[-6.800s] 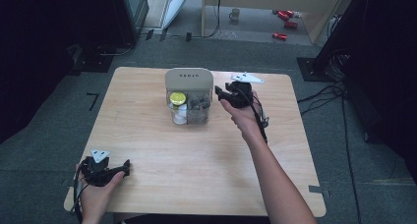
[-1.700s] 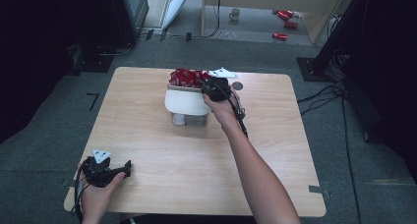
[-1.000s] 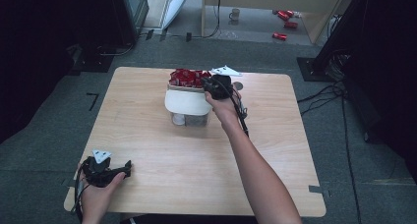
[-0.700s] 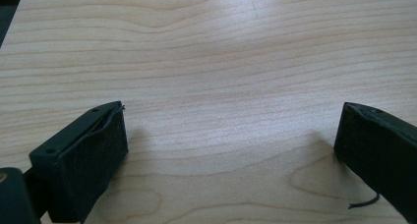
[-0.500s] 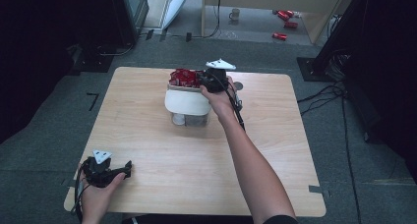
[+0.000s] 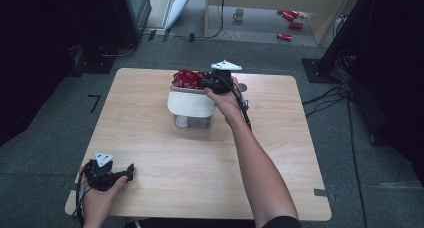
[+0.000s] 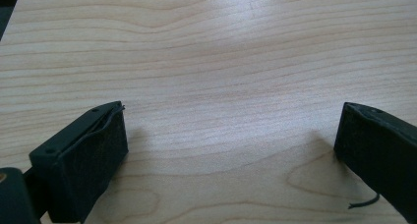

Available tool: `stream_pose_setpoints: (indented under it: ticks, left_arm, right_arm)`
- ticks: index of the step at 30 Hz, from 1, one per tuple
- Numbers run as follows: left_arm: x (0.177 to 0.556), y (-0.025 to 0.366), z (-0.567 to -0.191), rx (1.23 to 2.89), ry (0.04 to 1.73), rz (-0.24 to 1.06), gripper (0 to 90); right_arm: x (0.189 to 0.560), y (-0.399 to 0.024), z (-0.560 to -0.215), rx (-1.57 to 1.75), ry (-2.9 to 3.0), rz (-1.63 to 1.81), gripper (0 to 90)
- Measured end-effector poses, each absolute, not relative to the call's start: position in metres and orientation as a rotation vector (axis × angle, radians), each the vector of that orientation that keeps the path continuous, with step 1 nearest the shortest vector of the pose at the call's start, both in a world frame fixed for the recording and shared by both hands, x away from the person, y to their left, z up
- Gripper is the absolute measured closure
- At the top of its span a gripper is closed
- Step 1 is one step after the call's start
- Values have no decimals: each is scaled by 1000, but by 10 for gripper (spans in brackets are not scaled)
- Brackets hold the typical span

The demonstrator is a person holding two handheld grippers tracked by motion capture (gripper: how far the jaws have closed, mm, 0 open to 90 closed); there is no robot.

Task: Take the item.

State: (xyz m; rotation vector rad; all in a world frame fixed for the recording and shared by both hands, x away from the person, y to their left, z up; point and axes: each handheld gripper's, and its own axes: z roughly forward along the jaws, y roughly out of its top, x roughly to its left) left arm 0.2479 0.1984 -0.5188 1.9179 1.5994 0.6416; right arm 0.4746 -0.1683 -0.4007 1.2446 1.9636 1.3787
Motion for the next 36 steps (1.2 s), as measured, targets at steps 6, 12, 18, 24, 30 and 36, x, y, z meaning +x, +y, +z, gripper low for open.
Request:
stream_pose_setpoints:
  ticks: [6,12,18,24,30,36]
  left_arm:
    - [248,198,-519,1916,1600,642,0]
    - [248,198,-519,1916,1600,642,0]
    - [248,198,-519,1918,1599,642,0]
    - [248,198,-519,1919,1599,641,0]
    - [248,198,-519,1920,1597,641,0]
    - [248,198,-519,1919,1596,641,0]
  right_arm:
    - [473,-165,-403,1190,2001,1317,666]
    - [471,-161,-402,1159,2004,1282,765]
    - [469,-157,-400,1128,2014,1250,853]
    - [464,-154,-397,1106,2022,1249,900]
    - [460,-157,-388,1119,1966,1382,900]
    - [459,-143,-388,1026,2038,1235,796]
